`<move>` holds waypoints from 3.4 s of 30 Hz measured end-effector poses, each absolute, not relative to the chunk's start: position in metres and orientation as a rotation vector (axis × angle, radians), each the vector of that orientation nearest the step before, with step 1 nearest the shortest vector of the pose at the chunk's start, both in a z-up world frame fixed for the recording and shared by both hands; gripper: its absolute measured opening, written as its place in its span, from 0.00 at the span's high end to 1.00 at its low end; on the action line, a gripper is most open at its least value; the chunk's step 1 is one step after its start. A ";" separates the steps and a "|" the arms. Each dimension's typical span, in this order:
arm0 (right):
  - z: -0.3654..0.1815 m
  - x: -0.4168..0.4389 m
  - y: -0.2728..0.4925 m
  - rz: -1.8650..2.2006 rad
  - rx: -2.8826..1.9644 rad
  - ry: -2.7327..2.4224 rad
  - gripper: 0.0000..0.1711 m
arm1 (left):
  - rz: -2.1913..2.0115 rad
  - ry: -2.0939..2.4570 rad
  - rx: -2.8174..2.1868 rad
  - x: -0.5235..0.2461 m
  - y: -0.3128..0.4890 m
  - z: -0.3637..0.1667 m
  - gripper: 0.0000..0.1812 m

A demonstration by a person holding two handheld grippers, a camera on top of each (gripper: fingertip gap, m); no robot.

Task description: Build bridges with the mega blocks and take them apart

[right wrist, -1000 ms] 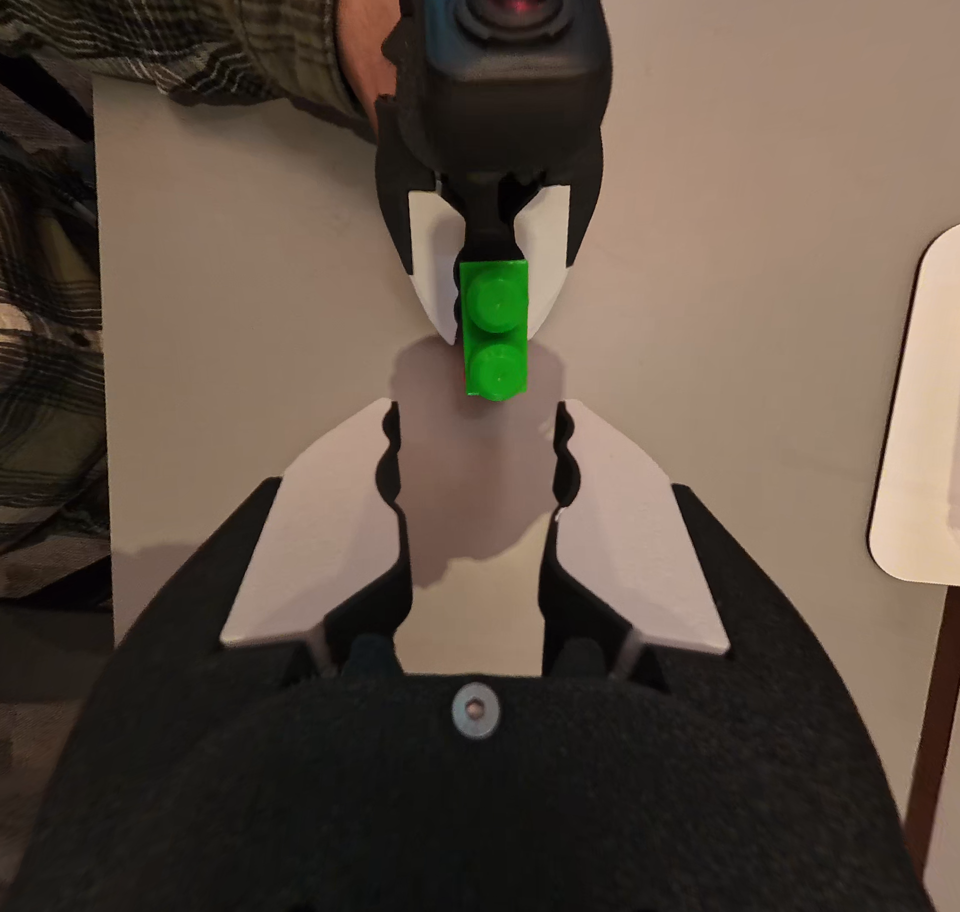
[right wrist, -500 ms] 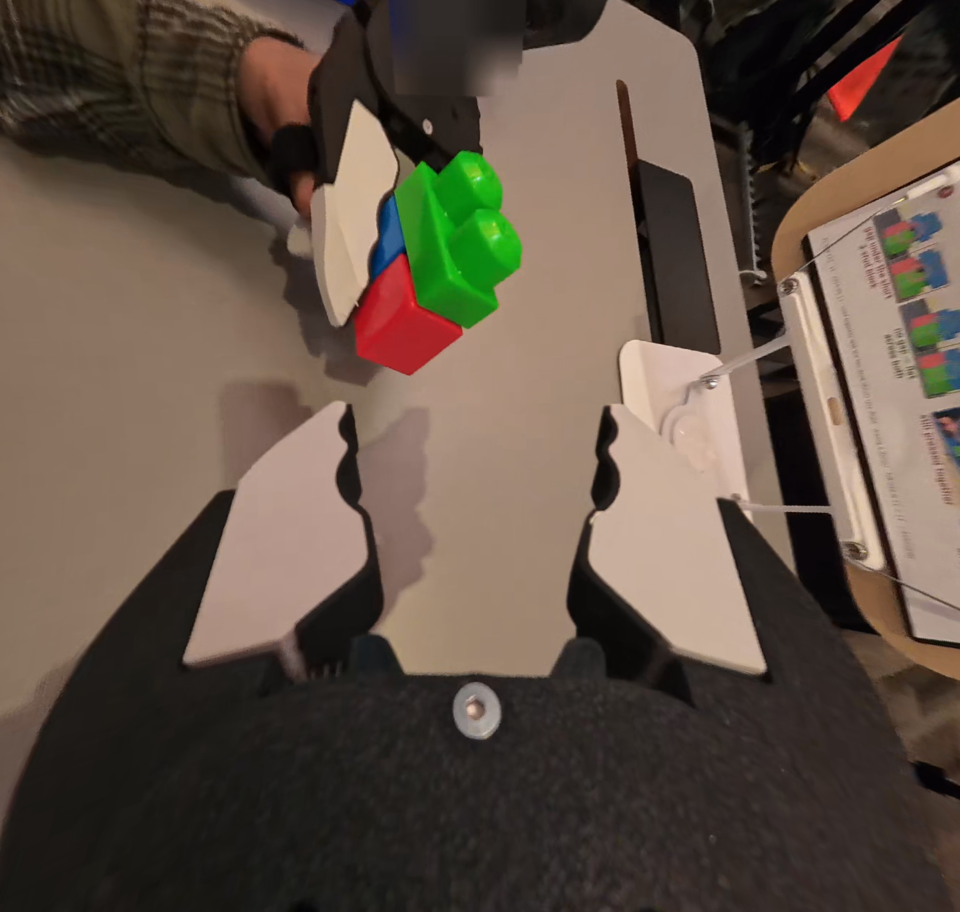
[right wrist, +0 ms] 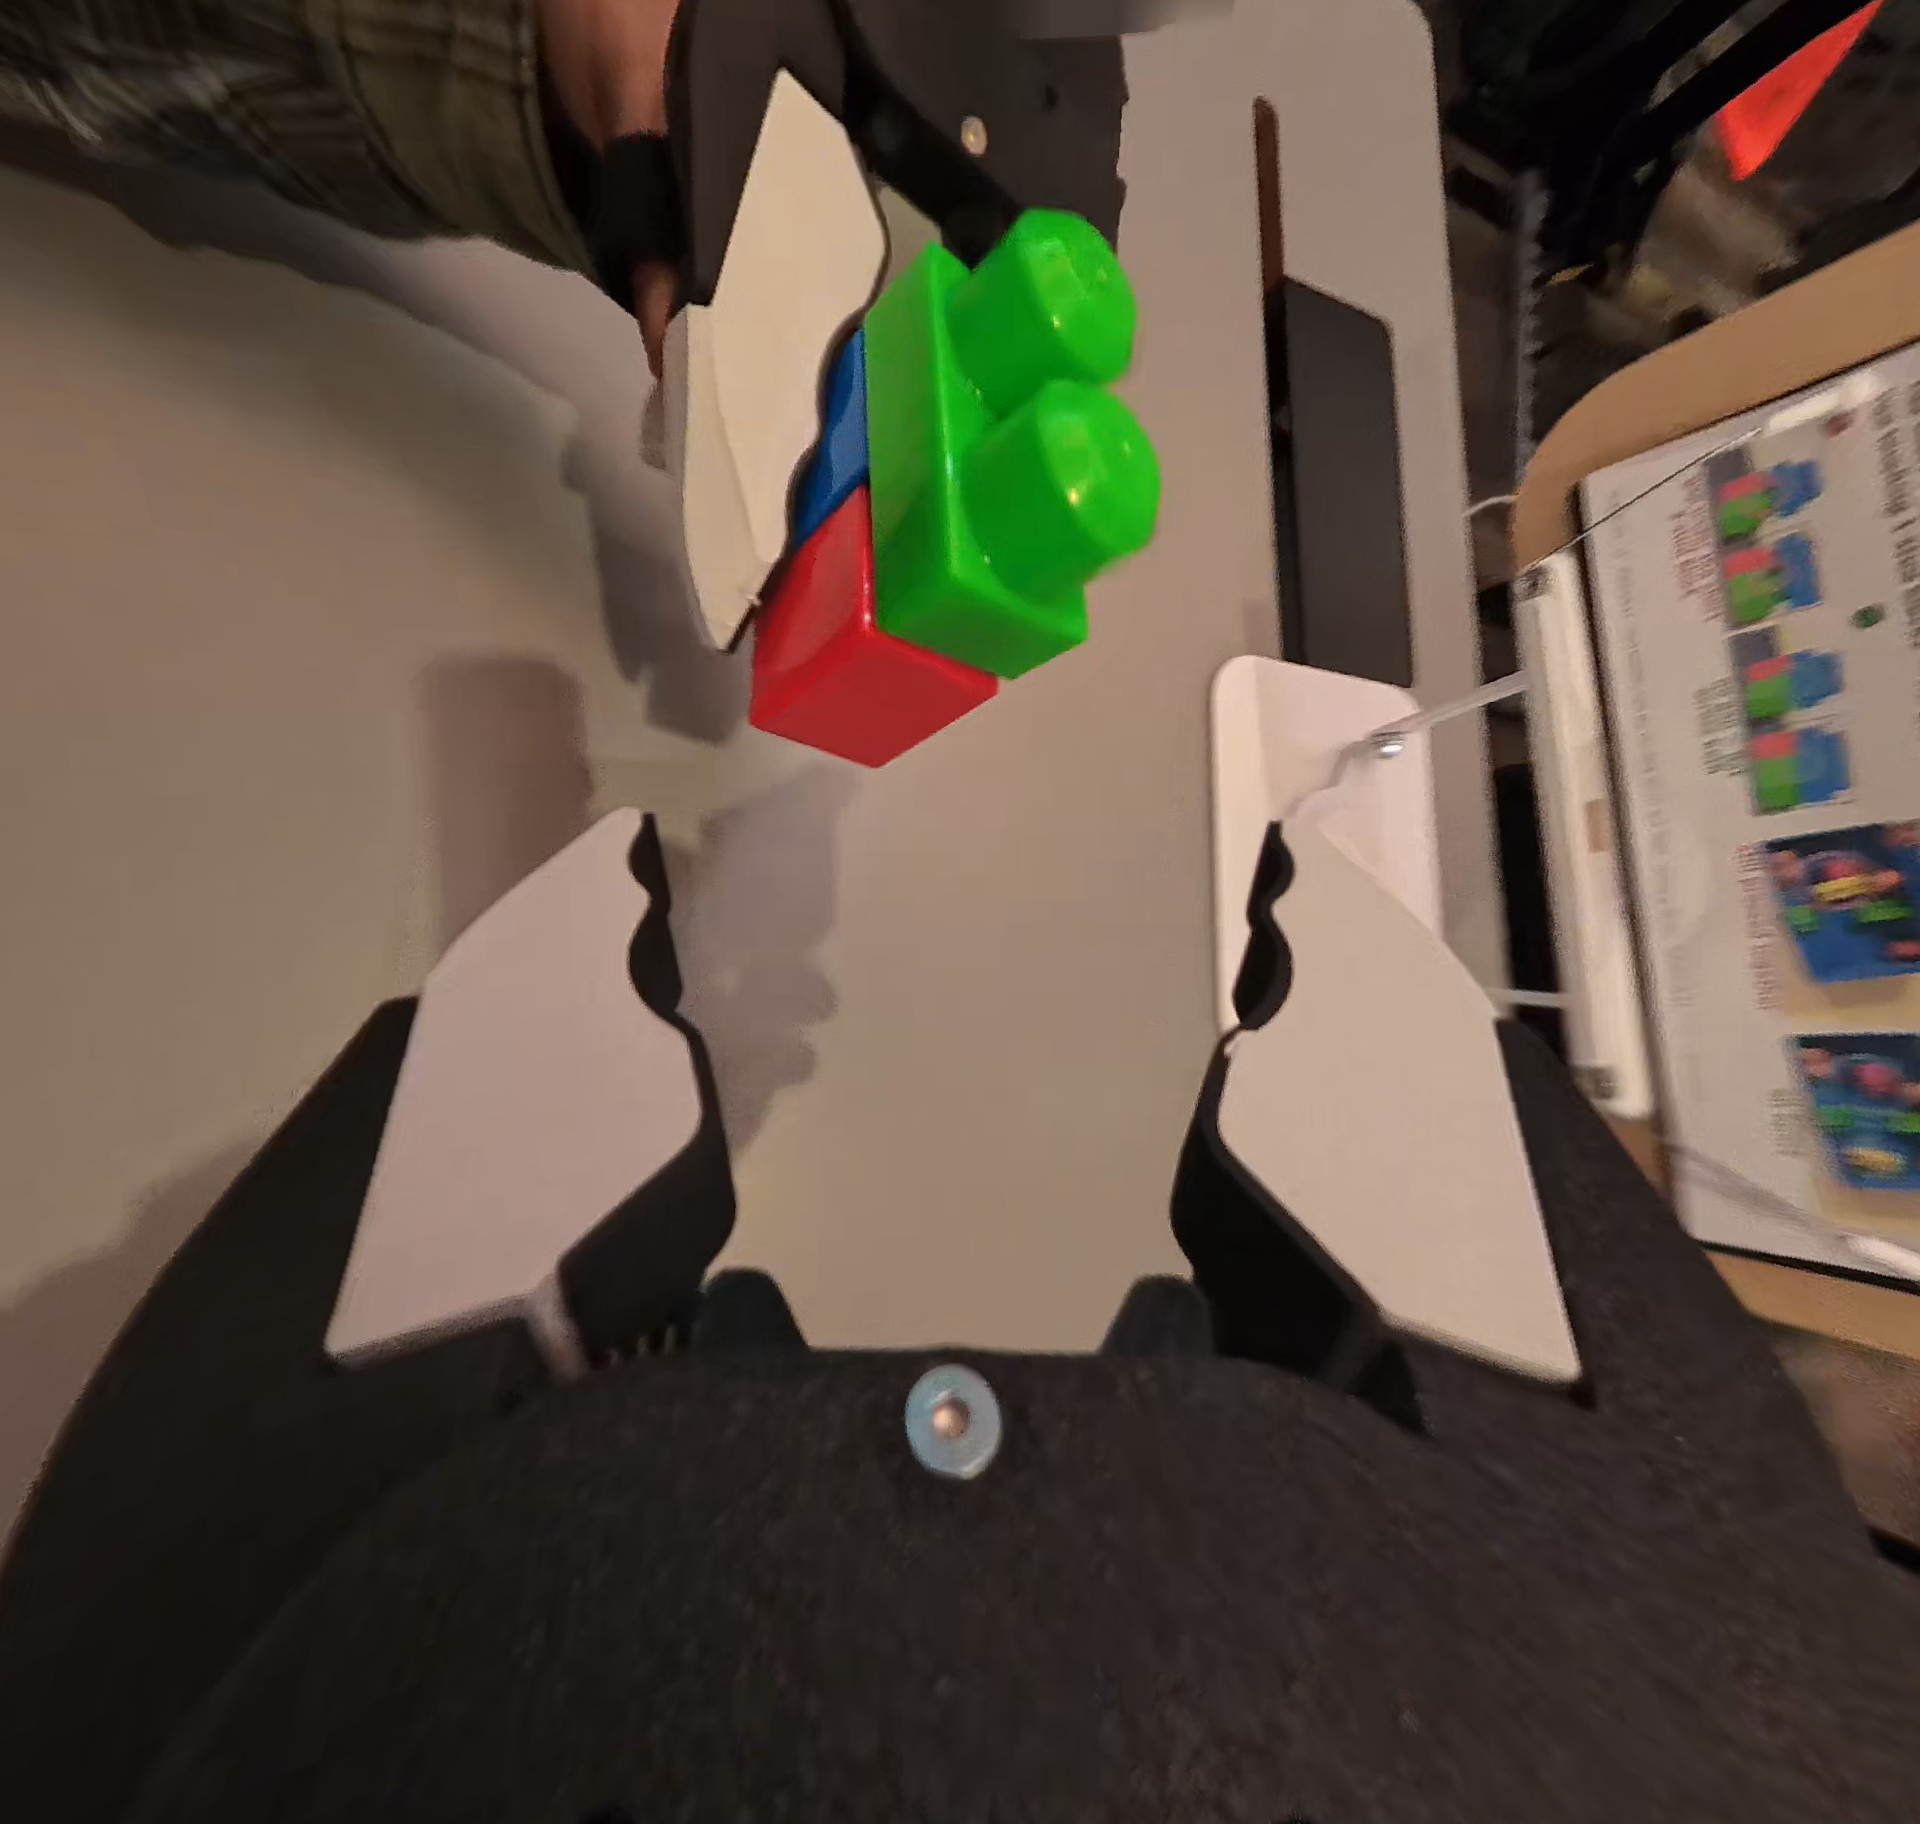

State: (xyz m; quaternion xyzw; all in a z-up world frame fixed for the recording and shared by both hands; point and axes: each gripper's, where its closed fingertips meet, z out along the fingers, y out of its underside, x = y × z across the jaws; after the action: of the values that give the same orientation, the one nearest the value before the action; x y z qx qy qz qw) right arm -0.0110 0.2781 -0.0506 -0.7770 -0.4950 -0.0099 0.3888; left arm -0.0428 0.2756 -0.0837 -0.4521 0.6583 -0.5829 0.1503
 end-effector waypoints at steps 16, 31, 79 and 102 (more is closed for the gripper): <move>-0.027 -0.026 0.284 0.382 -1.953 -0.904 0.56 | -1.394 1.934 -1.194 -0.043 0.293 -0.095 0.78; -0.013 -0.032 0.289 0.528 -1.931 -0.624 0.49 | -1.441 1.905 -1.173 -0.049 0.295 -0.086 0.78; -0.062 -0.062 0.290 0.275 -2.643 -1.561 0.79 | -1.382 2.046 -1.180 -0.049 0.275 -0.100 0.78; -0.029 -0.037 0.321 0.441 -2.578 -0.983 0.79 | -1.095 1.584 -1.139 -0.014 0.329 -0.072 0.31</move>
State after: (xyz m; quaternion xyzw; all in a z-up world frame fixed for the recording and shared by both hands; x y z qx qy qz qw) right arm -0.0372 0.3212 -0.0286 -0.9088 -0.3465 0.1554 0.1729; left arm -0.0144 0.3293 -0.0721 -0.4580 0.6369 -0.4402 0.4368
